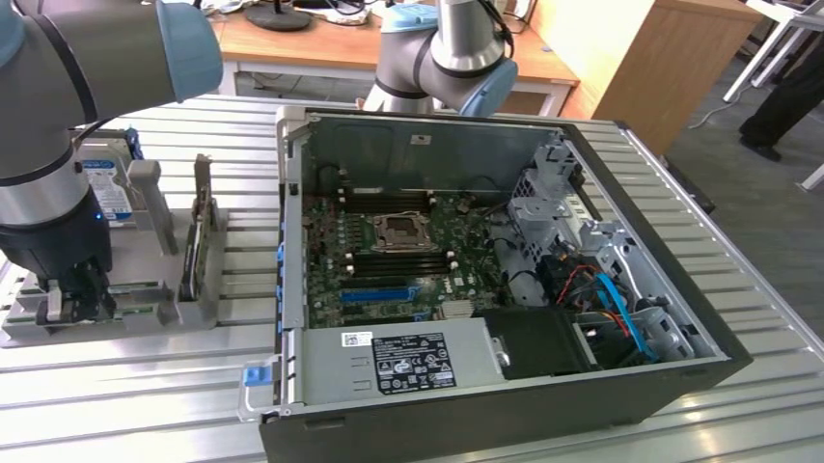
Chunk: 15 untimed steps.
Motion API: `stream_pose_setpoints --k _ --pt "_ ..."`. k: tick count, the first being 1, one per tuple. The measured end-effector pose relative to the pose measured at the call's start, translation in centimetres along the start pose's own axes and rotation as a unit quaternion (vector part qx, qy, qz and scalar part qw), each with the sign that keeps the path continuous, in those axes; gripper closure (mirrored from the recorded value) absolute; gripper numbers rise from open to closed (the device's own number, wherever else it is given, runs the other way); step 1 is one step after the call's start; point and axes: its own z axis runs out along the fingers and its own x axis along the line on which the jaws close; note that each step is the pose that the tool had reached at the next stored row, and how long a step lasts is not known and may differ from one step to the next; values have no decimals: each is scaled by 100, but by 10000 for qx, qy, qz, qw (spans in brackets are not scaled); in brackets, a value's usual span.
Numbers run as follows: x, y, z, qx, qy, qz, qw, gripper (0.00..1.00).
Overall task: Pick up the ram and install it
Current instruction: 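Pick up the ram and move it above insertion slot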
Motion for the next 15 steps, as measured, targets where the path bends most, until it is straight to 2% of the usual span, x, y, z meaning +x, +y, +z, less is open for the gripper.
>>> stream_pose_setpoints --k 15 --pt "0 0 4 4 0 0 10000 88"
